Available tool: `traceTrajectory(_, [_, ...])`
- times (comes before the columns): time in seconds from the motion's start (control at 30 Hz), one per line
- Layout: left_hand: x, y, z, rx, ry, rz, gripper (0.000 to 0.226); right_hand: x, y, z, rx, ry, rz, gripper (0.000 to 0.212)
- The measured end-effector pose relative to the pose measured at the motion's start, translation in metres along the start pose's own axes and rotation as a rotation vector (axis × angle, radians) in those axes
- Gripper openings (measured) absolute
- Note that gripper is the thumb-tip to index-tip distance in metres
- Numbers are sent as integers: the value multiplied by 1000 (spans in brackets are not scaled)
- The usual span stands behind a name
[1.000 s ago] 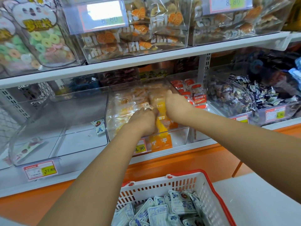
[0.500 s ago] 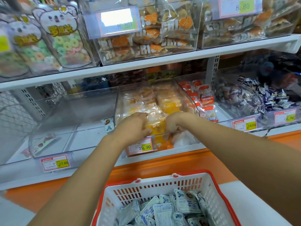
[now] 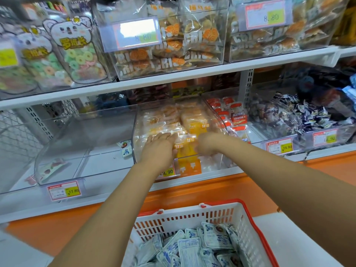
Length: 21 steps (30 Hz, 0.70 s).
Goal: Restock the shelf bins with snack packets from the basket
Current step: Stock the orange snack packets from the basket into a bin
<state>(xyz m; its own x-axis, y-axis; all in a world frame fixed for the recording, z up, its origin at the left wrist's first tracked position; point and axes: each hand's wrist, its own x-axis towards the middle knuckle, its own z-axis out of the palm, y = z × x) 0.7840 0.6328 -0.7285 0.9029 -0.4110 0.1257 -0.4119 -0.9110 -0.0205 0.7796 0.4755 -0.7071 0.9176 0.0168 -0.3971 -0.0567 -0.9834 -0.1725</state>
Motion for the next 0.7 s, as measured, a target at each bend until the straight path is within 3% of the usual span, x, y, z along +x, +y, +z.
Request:
traceTrajectory(0.17, [-37, 2, 8, -212, 337, 83, 46, -24, 12, 21, 106, 619, -49, 12])
traceTrajectory(0.27, [-79, 7, 18, -352, 551, 132, 24, -53, 14, 47, 171, 751, -171, 31])
traceTrajectory(0.33, [-110, 9, 33, -401, 510, 114, 26, -69, 12, 71, 132, 658, -198, 40])
traceTrajectory(0.43, [-154, 6, 72, -402, 266, 55, 35, -74, 11, 117, 128, 352, -156, 42])
traceTrajectory(0.6, [-216, -2, 156, -396, -309, -115, 32, -79, 21, 222, -21, -188, -166, 24])
traceTrajectory(0.7, [-254, 0, 188, -405, -530, -112, 27, -97, 29, 269, -93, -484, -265, 9])
